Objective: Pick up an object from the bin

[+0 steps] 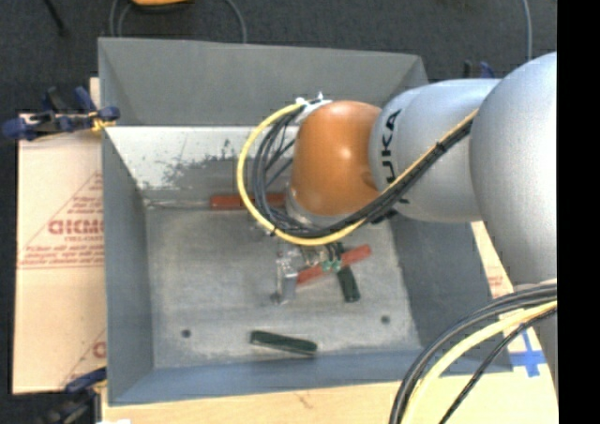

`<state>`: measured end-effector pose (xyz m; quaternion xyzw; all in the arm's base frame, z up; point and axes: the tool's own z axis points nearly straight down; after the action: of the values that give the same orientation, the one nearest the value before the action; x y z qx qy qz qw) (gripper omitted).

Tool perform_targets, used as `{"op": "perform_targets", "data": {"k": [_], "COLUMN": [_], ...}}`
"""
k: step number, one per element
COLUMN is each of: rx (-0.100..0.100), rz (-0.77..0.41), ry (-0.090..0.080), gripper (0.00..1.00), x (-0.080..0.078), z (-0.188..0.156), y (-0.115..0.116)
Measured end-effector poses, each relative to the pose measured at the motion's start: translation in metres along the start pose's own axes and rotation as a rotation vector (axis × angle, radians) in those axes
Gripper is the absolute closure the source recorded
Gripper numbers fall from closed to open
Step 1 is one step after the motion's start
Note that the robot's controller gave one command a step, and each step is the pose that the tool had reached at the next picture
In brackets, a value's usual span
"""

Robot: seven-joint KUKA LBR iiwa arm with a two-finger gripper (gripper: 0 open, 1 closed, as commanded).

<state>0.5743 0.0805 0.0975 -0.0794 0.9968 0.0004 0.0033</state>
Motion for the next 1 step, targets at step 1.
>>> {"op": "perform_targets", "data": {"k": [1], "rx": [0.000], "rz": [-0.104], "ry": [0.007], "gripper": [0.00], "x": [0.0092], "z": [0.0125], "y": [-0.0296]}}
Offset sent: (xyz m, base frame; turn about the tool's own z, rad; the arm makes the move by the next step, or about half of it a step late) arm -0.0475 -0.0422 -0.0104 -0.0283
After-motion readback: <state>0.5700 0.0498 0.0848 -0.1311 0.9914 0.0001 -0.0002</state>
